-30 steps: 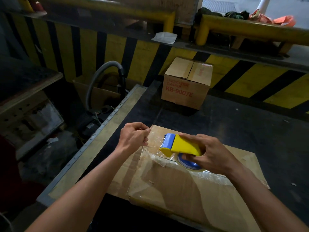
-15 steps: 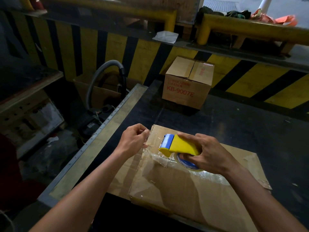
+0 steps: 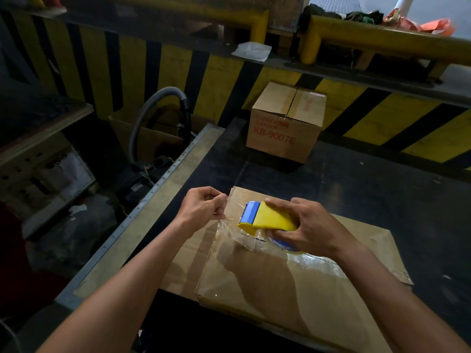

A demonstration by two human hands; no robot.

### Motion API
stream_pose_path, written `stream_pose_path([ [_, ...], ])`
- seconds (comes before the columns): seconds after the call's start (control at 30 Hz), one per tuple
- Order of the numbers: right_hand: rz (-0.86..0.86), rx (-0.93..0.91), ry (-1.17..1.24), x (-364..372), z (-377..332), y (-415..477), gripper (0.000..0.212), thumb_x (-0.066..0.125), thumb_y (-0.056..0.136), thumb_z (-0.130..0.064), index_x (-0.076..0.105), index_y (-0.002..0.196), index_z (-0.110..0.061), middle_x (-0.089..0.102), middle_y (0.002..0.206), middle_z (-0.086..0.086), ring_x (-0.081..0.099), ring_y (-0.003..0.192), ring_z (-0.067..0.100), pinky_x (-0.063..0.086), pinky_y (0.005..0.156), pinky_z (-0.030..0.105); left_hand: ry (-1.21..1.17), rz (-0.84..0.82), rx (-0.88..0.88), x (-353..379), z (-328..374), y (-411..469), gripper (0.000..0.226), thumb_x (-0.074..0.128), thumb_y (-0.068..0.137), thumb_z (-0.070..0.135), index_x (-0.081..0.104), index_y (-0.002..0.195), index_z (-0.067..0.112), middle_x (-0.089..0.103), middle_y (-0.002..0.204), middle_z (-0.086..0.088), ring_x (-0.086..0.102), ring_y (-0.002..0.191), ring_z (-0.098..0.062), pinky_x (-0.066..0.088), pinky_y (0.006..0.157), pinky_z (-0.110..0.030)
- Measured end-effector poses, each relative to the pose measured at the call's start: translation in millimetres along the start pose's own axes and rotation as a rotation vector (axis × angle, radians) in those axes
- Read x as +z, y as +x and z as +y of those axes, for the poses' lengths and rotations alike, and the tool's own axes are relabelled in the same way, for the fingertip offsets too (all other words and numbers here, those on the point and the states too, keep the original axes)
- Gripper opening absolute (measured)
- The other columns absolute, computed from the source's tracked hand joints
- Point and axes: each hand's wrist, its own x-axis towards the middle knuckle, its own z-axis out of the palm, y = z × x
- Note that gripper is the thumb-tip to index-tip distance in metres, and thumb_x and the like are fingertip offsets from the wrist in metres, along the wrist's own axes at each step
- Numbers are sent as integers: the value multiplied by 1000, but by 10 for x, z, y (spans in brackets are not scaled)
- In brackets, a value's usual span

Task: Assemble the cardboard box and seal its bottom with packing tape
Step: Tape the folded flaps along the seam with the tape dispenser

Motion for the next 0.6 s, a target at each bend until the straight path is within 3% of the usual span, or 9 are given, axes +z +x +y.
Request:
stream_pose_path([
  [0.17, -93, 12, 9, 145, -28, 89, 76, 67, 82, -61, 38, 149, -39, 57, 127, -8, 53, 104, 11, 52, 84, 29, 130, 122, -43, 28, -317, -19, 14, 70, 94, 18, 75, 82, 13, 73, 71, -10, 68, 62, -18, 64, 71, -48],
  [0.47, -173, 22, -96, 329, -18, 221, 77, 58, 83, -69, 33, 151, -42, 57, 111, -6, 53, 95, 14, 52, 77, 31, 285, 224, -33, 110, -513, -23, 12, 68, 96, 26, 74, 88, 19, 73, 77, 1, 72, 74, -17, 63, 73, -44],
  [0.6, -174, 31, -102, 344, -9, 239, 77, 58, 83, -69, 32, 151, -43, 57, 109, -5, 52, 93, 14, 52, 75, 30, 348, 230, -26, 174, -529, -40, 15, 61, 100, 27, 71, 95, 18, 68, 84, 3, 66, 80, -13, 54, 63, -30],
])
